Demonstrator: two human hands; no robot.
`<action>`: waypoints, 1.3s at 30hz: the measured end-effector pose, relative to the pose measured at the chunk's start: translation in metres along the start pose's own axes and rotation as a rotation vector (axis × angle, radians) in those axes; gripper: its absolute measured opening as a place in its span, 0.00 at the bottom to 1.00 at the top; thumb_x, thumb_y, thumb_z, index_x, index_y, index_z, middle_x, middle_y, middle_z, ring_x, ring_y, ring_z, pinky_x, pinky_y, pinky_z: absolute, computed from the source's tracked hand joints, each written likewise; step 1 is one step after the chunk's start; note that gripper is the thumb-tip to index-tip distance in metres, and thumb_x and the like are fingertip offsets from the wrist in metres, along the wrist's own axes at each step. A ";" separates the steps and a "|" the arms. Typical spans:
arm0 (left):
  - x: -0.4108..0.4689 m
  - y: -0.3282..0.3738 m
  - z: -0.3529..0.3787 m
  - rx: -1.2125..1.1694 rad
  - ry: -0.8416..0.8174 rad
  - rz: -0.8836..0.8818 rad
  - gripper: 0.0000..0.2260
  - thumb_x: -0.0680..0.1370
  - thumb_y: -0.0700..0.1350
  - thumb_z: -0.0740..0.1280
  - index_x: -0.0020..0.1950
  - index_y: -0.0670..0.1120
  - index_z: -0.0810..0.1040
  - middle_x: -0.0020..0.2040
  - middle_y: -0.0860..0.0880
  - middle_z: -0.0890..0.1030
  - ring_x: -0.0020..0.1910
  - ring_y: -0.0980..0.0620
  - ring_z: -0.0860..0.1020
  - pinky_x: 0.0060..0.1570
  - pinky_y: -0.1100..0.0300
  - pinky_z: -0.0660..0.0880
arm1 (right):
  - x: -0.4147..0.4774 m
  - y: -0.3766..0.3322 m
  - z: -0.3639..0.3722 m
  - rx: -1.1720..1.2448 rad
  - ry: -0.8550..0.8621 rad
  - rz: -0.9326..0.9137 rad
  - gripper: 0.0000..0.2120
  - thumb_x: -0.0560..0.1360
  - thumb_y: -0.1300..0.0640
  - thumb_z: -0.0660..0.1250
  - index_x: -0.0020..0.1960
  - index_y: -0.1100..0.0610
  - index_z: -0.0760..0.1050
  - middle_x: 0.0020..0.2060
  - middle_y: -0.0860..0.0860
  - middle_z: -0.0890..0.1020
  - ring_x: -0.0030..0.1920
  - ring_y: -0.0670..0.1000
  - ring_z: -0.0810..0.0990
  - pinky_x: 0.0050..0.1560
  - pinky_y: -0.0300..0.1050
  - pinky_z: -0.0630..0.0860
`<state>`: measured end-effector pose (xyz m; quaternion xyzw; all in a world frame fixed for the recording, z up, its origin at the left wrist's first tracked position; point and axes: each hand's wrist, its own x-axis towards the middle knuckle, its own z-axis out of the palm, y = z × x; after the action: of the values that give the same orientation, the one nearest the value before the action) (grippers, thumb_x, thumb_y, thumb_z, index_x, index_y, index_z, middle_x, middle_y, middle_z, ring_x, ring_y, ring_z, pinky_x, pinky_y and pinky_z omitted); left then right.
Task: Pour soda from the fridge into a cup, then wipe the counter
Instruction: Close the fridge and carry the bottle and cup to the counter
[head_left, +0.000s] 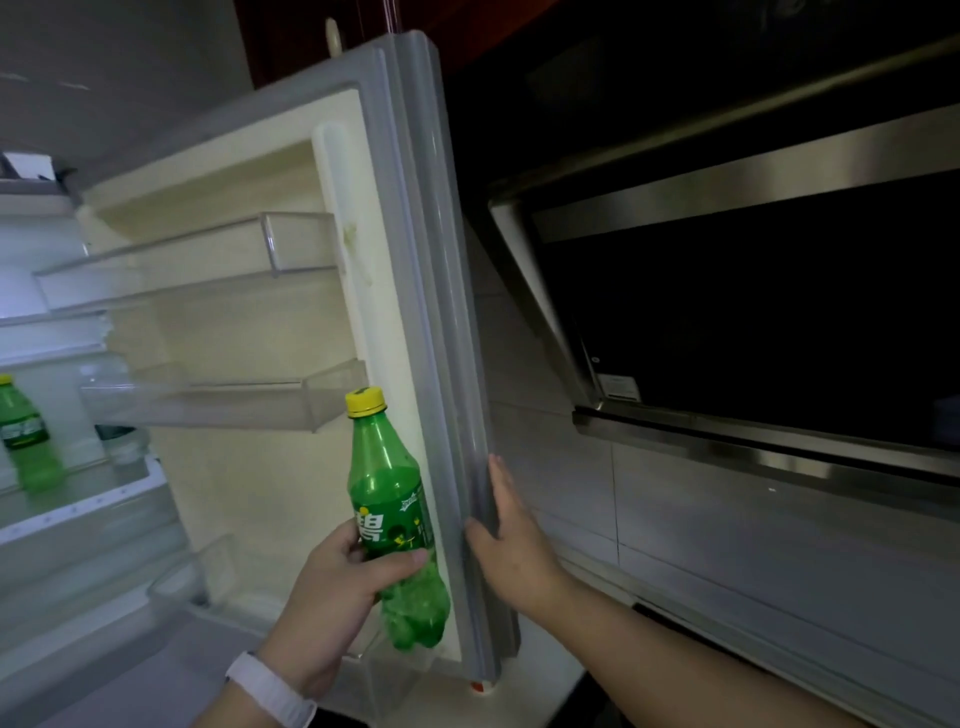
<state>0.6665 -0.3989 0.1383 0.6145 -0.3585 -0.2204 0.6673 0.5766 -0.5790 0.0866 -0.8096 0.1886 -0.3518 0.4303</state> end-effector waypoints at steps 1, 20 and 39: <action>-0.004 0.002 -0.001 0.003 0.008 0.008 0.27 0.57 0.36 0.83 0.55 0.41 0.82 0.49 0.42 0.87 0.49 0.42 0.85 0.54 0.47 0.79 | -0.004 -0.002 0.001 -0.006 -0.004 -0.014 0.37 0.80 0.48 0.60 0.76 0.37 0.37 0.76 0.34 0.44 0.75 0.36 0.44 0.73 0.36 0.44; -0.126 0.003 -0.061 -0.078 0.225 0.016 0.19 0.62 0.35 0.74 0.53 0.40 0.81 0.44 0.45 0.88 0.38 0.52 0.86 0.32 0.64 0.80 | -0.071 -0.010 0.061 -0.526 0.048 -0.826 0.40 0.75 0.50 0.65 0.79 0.54 0.46 0.78 0.58 0.47 0.78 0.55 0.49 0.73 0.58 0.52; -0.258 0.013 -0.242 0.002 0.624 -0.008 0.21 0.58 0.44 0.81 0.50 0.46 0.86 0.52 0.42 0.86 0.49 0.44 0.86 0.42 0.58 0.82 | -0.120 -0.130 0.273 -0.200 0.060 -1.297 0.32 0.72 0.49 0.70 0.73 0.57 0.64 0.73 0.59 0.62 0.73 0.63 0.64 0.69 0.63 0.67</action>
<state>0.6793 -0.0477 0.1003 0.6546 -0.1339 -0.0235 0.7437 0.6951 -0.2794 0.0414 -0.7851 -0.2943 -0.5429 0.0482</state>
